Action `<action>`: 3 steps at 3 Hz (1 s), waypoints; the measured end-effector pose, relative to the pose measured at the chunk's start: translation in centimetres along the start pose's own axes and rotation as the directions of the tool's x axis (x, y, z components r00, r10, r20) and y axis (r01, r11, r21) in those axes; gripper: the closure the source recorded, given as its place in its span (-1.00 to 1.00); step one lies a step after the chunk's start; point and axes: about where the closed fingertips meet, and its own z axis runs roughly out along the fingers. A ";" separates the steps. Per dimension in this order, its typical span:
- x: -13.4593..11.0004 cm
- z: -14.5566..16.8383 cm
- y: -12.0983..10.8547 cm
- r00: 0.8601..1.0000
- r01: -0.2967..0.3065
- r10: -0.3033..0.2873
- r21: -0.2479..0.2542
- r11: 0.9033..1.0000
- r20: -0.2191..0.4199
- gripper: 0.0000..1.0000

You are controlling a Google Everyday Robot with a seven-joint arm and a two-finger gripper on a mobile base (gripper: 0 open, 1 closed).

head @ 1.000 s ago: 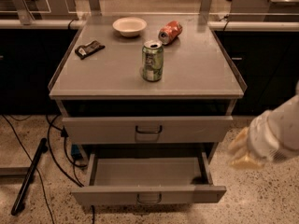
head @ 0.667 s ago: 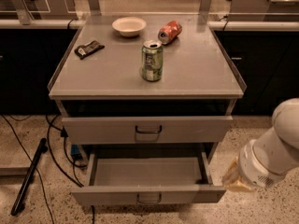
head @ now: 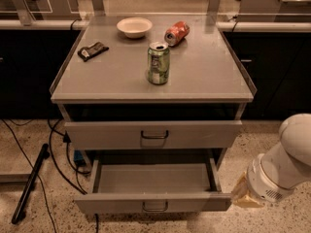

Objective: Close middle drawer

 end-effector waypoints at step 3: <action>5.0 11.9 1.9 0.982 -0.028 0.028 -0.003 1.000 0.185 1.00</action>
Offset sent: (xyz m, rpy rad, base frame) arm -0.0443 -0.0095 -0.1897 0.3386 -0.1294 -0.0816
